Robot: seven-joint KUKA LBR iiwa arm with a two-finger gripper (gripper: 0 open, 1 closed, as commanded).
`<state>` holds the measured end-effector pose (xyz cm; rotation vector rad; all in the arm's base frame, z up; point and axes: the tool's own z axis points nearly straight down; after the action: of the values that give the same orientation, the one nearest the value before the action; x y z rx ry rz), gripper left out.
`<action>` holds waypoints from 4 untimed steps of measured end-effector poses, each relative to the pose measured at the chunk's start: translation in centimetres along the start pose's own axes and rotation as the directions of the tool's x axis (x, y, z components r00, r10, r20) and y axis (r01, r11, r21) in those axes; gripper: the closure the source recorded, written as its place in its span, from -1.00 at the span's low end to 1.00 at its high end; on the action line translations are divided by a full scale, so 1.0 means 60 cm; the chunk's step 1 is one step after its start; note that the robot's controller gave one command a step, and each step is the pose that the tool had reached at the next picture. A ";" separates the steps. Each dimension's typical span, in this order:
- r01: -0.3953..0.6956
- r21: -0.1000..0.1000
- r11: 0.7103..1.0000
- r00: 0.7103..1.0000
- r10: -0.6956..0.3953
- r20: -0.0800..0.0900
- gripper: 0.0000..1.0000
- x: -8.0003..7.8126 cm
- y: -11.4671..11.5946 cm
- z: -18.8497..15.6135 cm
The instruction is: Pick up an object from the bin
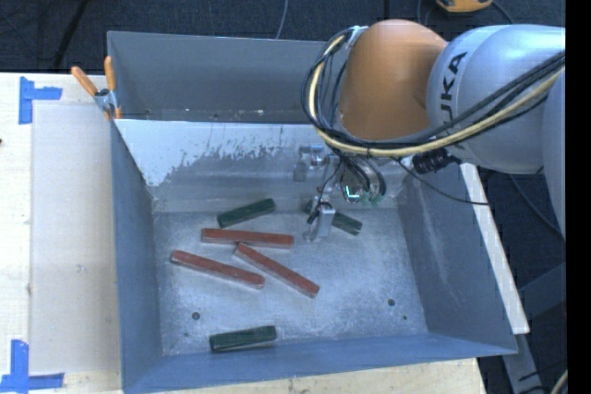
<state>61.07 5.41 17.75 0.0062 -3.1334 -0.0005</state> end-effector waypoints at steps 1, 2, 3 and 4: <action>-0.001 0.000 1.000 1.000 0.001 0.008 -1.00 -0.003 0.000 -0.007; -0.070 -0.001 0.998 0.997 0.070 0.013 -1.00 0.017 0.053 0.082; -0.075 -0.001 0.997 0.997 0.075 0.011 1.00 0.016 0.020 0.177; -0.075 -0.001 0.997 0.997 0.075 0.011 1.00 0.016 0.020 0.177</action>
Offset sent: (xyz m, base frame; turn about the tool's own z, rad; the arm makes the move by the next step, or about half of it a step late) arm -0.0225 0.0570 -0.0932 0.1152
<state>60.01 6.60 7.12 -0.1122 -3.1420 -0.0011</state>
